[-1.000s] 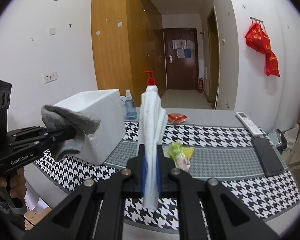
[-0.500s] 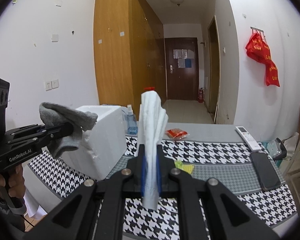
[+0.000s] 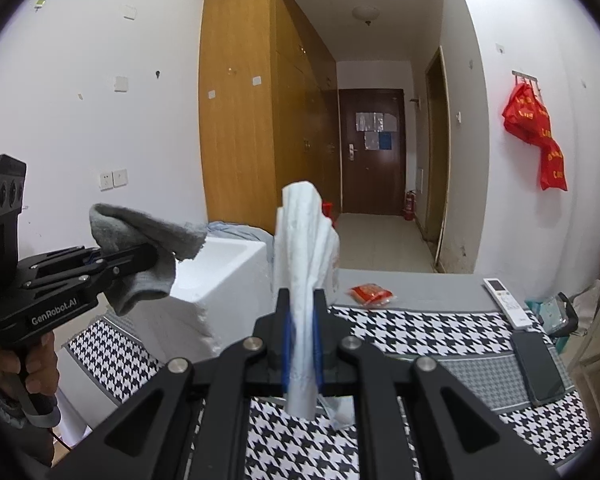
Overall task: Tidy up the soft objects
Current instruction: 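Carry the white mask over the foam box and release it with the right tool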
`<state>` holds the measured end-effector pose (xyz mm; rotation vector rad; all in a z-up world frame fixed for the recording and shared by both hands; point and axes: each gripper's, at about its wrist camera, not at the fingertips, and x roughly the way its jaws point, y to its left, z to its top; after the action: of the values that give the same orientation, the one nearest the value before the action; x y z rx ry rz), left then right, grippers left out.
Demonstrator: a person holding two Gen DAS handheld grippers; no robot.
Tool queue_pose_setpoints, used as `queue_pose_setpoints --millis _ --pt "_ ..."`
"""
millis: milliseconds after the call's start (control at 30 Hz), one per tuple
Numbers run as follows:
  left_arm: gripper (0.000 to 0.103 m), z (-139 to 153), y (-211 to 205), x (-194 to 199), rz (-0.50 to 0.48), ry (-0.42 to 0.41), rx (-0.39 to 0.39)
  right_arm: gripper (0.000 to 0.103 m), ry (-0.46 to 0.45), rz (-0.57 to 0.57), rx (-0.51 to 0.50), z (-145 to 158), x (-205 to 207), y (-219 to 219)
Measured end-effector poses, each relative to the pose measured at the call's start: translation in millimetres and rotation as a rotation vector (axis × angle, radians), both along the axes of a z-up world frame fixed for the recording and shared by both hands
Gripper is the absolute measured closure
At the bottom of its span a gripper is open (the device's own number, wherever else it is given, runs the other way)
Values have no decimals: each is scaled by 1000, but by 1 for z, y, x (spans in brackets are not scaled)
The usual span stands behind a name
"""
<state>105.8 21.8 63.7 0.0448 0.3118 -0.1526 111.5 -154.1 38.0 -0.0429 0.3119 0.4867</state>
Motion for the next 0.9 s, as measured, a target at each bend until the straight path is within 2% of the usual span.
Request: queue_pose_setpoints --millis 133,367,900 --pt "92 4 1 0 14 -26 -1 91 -14 7 2 5 2 4" --pt "92 3 10 6 65 -24 -6 91 -47 53 -2 13 9 10" --pt "92 3 50 8 146 -39 2 91 -29 128 20 10 31 50"
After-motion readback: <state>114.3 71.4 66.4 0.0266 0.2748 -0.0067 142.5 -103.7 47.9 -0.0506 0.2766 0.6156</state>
